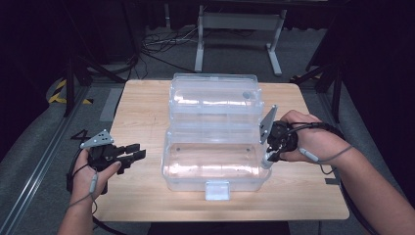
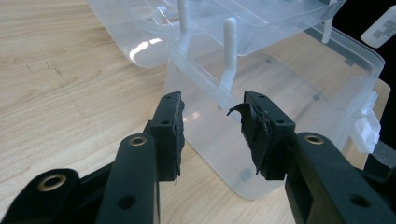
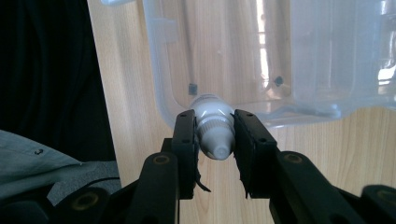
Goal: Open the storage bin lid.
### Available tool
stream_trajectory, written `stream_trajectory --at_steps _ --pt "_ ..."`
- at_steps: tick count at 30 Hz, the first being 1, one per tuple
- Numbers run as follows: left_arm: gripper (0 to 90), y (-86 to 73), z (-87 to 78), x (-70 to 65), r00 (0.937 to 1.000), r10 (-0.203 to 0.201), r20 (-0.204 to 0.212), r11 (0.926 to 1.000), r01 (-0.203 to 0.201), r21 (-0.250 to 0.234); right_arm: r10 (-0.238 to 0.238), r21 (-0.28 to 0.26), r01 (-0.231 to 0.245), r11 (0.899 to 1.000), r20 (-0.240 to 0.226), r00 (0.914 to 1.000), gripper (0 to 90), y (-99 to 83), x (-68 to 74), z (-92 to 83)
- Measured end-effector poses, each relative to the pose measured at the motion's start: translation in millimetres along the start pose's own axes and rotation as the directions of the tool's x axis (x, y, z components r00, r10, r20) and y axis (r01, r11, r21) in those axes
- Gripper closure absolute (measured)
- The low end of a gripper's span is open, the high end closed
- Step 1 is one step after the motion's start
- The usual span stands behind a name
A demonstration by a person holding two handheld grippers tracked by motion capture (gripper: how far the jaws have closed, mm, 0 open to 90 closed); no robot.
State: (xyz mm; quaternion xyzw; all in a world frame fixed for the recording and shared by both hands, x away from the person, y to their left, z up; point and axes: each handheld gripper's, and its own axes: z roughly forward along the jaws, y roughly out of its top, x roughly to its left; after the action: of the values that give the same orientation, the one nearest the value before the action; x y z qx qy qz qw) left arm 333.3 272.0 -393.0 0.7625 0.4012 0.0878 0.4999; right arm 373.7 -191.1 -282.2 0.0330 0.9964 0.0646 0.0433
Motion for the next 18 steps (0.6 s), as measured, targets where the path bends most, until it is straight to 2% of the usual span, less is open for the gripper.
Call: stream_trajectory --at_steps 10,14,16,18 --pt "59.1 -0.4 0.7 0.7 1.0000 -0.004 0.001 1.0000 0.004 0.003 -0.013 0.008 0.013 1.000 -0.014 0.9998 71.1 10.4 -3.1 17.1" --pt "59.1 -0.6 1.5 0.8 1.0000 -0.004 0.003 1.0000 0.004 0.005 -0.012 0.016 0.012 1.000 -0.028 0.9995 71.1 12.6 -3.5 28.6" --pt "59.1 -0.8 1.7 0.8 1.0000 -0.005 0.003 1.0000 0.005 0.006 -0.026 0.016 0.026 1.000 -0.028 0.9993 71.1 13.5 -4.7 33.9" --pt "59.1 -1.1 2.5 1.0 1.0000 -0.005 0.002 1.0000 0.005 0.009 -0.013 0.023 0.014 1.000 -0.036 0.9993 71.1 14.1 -4.0 38.7"
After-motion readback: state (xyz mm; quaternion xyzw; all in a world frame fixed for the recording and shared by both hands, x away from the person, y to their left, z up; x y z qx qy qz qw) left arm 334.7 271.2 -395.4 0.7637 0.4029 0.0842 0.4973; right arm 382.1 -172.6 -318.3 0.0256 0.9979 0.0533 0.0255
